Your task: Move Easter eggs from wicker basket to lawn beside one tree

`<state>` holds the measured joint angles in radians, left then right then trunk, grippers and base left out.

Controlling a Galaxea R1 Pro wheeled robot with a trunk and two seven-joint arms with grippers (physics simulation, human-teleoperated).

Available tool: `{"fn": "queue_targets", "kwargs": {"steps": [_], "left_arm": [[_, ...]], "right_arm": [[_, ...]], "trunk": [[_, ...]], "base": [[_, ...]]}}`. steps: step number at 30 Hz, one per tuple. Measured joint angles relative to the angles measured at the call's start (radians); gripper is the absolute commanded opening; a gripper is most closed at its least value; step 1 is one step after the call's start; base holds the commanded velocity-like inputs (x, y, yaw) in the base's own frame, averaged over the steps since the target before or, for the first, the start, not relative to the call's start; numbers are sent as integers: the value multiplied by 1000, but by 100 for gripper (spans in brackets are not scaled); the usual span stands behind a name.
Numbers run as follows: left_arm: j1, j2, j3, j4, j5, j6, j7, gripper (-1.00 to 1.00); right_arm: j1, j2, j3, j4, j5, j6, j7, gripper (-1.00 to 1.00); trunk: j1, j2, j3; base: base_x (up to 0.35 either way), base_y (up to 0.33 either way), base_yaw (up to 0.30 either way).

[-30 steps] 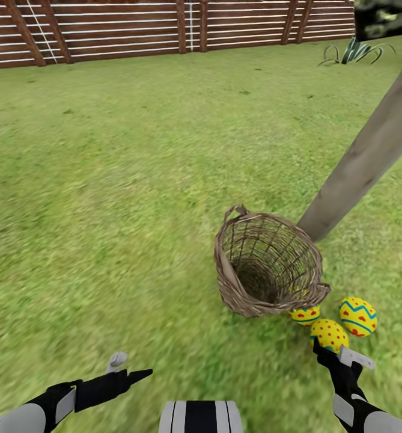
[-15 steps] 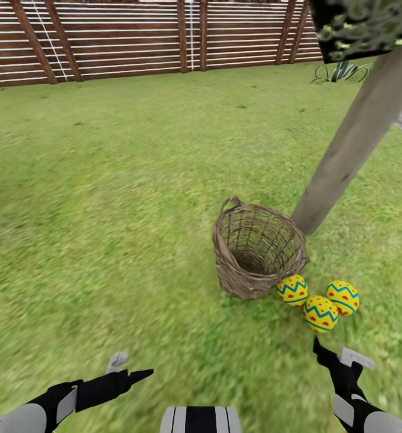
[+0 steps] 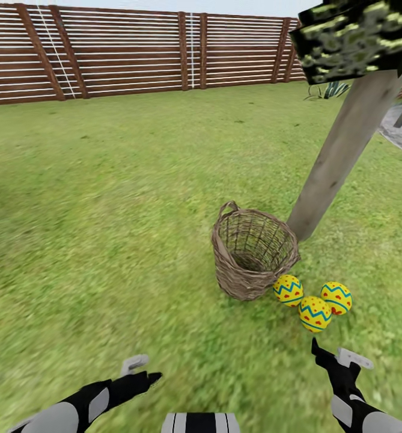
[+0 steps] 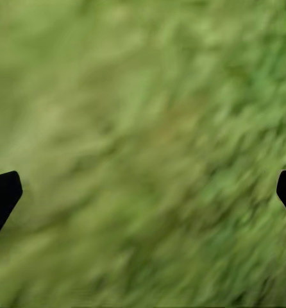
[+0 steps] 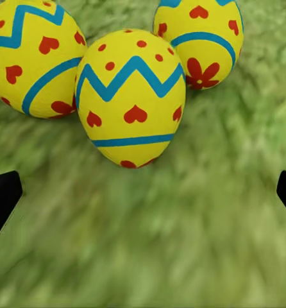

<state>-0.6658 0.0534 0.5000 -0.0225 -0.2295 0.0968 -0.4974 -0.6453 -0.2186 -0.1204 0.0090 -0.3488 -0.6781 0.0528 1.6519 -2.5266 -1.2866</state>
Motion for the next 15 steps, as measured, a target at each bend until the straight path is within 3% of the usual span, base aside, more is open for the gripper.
{"fn": "queue_targets", "kwargs": {"steps": [6, 8, 11, 15], "left_arm": [[0, -32, 1, -2, 32, -84, 278, 100], [0, -36, 2, -2, 33, -98, 343, 100], [0, -42, 2, -2, 41, -105, 373, 100], [0, -44, 2, -1, 56, -106, 378, 100]], "right_arm": [[1, 12, 1, 7, 1, 9, 3, 100], [9, 17, 1, 7, 1, 10, 4, 100], [60, 21, 1, 7, 20, 10, 11, 100], [87, 24, 5, 7, 120, 10, 41, 100]], "trunk": [[-3, 1, 23], [-4, 2, 31], [-5, 3, 42], [-7, 4, 58]], "base": [[0, 0, 0], [0, 0, 0], [0, 0, 0], [0, 0, 0]]}}
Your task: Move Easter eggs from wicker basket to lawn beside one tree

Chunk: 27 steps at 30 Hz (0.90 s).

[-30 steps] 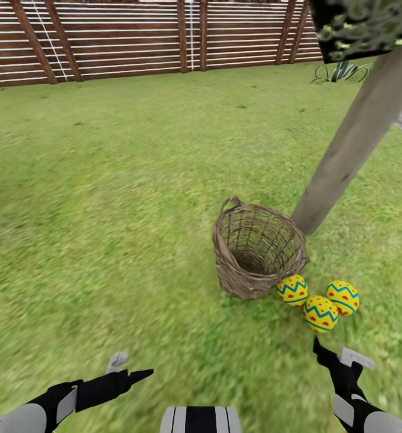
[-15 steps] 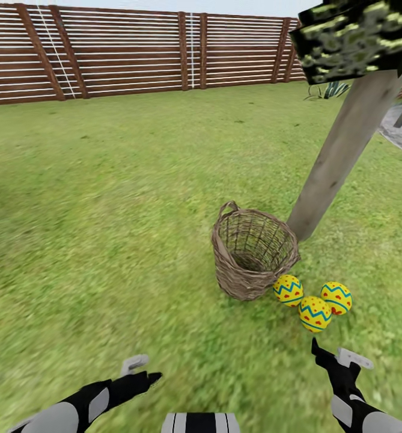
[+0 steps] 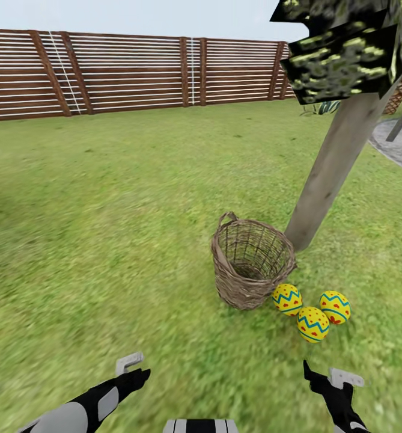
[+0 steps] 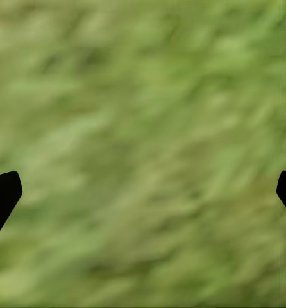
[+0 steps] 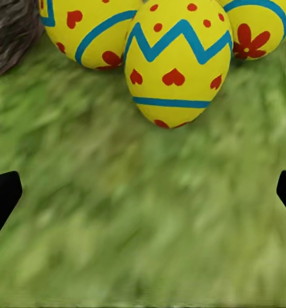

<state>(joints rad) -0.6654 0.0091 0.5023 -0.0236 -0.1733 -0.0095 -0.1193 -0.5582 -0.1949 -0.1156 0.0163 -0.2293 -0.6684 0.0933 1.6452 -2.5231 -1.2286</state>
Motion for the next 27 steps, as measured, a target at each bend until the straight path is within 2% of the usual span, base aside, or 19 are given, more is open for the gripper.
{"fn": "queue_targets", "kwargs": {"steps": [2, 7, 13, 17, 27], "left_arm": [[0, -2, 0, 0, 1, 0, 1, 100], [0, -12, 0, 1, 1, 0, 0, 100], [0, -18, 0, 1, 1, 2, 0, 100], [0, -20, 0, 1, 0, 2, 0, 100], [0, -21, 0, 1, -1, 4, -1, 100]], "right_arm": [[8, 6, 1, 1, 32, 0, 8, 100], [22, 36, 1, 0, 77, 0, 16, 100], [29, 45, -1, 0, 152, 0, 18, 100], [29, 46, 0, 0, 172, 0, 17, 100], [30, 46, 0, 2, 179, 0, 15, 100]], "trunk": [[-1, 0, 8], [-3, 2, 27], [-6, 3, 50], [-8, 4, 66], [-12, 6, 105]], "base": [[0, 0, 0], [0, 0, 0], [0, 0, 0], [0, 0, 0], [0, 0, 0]]}}
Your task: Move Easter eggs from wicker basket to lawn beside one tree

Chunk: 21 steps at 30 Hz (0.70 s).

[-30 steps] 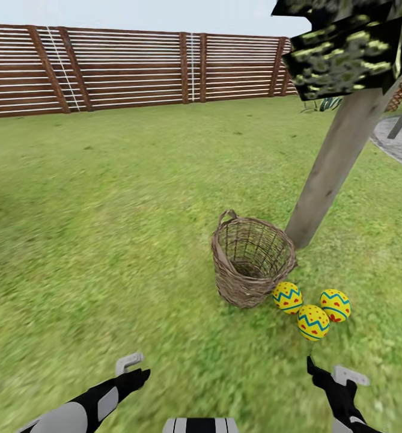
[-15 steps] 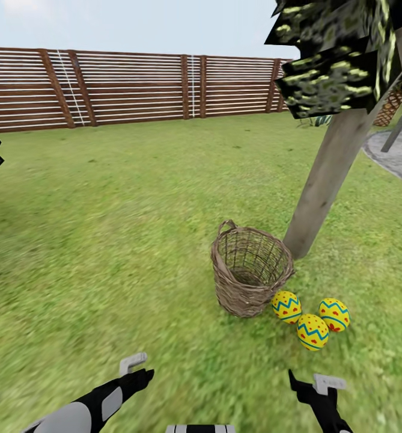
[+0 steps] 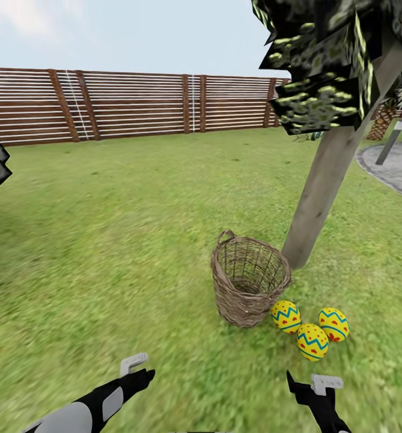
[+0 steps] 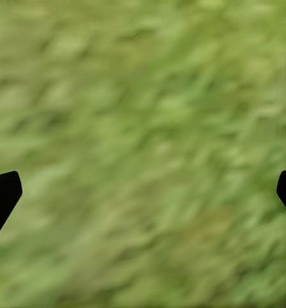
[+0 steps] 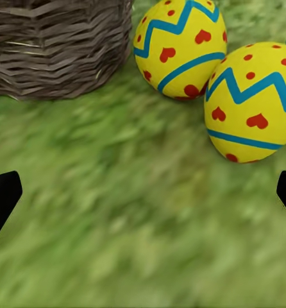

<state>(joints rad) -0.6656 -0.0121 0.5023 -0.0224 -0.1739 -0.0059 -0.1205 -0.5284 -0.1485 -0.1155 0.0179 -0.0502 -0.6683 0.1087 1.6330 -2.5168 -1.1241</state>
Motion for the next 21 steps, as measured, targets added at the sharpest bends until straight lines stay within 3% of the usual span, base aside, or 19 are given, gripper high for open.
{"fn": "queue_targets", "kwargs": {"steps": [21], "left_arm": [[0, 0, 0, 1, 0, 2, 0, 100]], "right_arm": [[0, 0, 0, -1, 0, 0, -3, 100]], "trunk": [[-9, 5, 81]], "base": [[0, 0, 0]]}}
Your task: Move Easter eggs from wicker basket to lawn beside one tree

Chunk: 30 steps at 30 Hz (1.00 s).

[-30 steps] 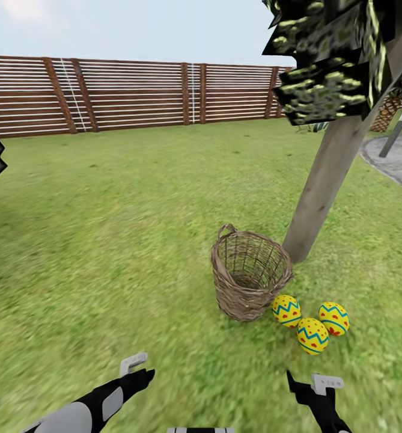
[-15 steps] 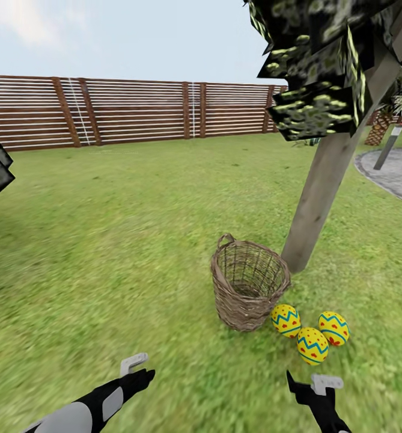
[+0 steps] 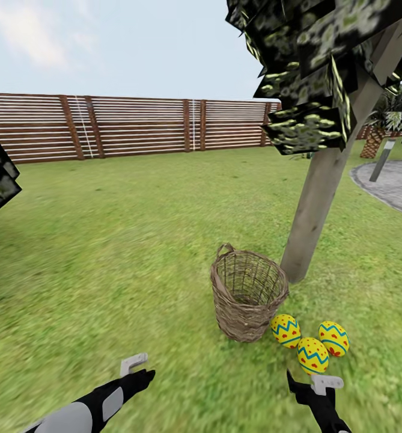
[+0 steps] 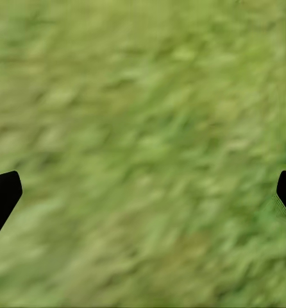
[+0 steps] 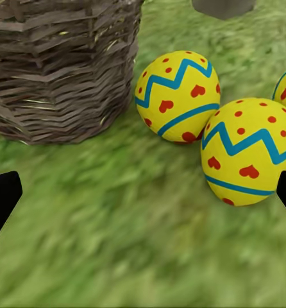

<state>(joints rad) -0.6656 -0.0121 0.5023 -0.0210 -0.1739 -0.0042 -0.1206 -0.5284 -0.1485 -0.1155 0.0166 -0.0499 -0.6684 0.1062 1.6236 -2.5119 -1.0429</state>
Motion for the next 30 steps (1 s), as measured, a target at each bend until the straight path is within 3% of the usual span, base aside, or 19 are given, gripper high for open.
{"fn": "queue_targets", "kwargs": {"steps": [30], "left_arm": [[0, 0, 0, 0, 0, 0, 0, 100]], "right_arm": [[0, 18, -1, 1, 0, 2, -3, 100]], "trunk": [[-13, 7, 116]], "base": [[0, 0, 0]]}}
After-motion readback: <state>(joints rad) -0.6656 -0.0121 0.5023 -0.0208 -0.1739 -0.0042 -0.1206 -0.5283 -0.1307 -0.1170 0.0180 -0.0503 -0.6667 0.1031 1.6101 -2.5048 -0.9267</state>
